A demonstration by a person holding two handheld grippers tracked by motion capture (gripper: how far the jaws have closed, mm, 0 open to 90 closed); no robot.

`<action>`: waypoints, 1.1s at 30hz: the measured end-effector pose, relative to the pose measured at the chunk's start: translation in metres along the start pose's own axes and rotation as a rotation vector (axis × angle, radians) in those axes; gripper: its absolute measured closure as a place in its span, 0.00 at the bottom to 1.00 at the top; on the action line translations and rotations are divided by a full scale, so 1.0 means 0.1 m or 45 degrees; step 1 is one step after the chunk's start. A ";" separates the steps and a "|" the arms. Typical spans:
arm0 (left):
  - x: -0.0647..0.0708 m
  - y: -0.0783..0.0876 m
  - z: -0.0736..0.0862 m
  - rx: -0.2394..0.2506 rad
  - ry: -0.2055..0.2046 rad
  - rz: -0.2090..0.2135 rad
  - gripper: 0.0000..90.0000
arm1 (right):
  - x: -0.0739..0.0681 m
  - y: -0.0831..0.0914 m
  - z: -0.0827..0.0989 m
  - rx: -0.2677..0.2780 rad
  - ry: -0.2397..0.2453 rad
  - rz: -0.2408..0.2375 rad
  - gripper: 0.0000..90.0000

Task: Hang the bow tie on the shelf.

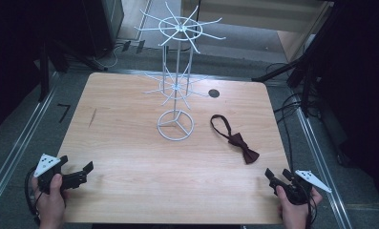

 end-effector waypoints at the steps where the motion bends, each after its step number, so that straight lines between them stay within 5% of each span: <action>1: 0.00 0.00 0.00 0.001 0.001 0.000 0.00 | -0.01 -0.01 0.00 -0.009 0.012 -0.003 0.24; 12: 0.00 0.01 0.00 0.013 0.006 0.005 0.00 | -0.23 -0.14 -0.13 -0.141 0.141 -0.049 0.23; 18: 0.00 0.00 0.00 0.011 0.007 0.011 0.00 | -0.43 -0.34 -0.26 -0.290 0.226 -0.101 0.21; 24: -0.01 0.00 0.00 0.009 0.014 0.016 0.00 | -0.57 -0.52 -0.37 -0.437 0.267 -0.102 0.20; 33: -0.01 0.00 -0.01 0.011 0.019 0.022 0.00 | -0.73 -0.69 -0.54 -0.549 0.353 -0.070 0.19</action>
Point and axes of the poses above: each handheld gripper's, and its own axes: y roughly backward along the jaws, z roughly out of its underside, x roughly to its right, the point moved 6 cm from there along -y, roughly forward along the jaws, and after that the axes turned 7 degrees about y, right-handed, at the moved point
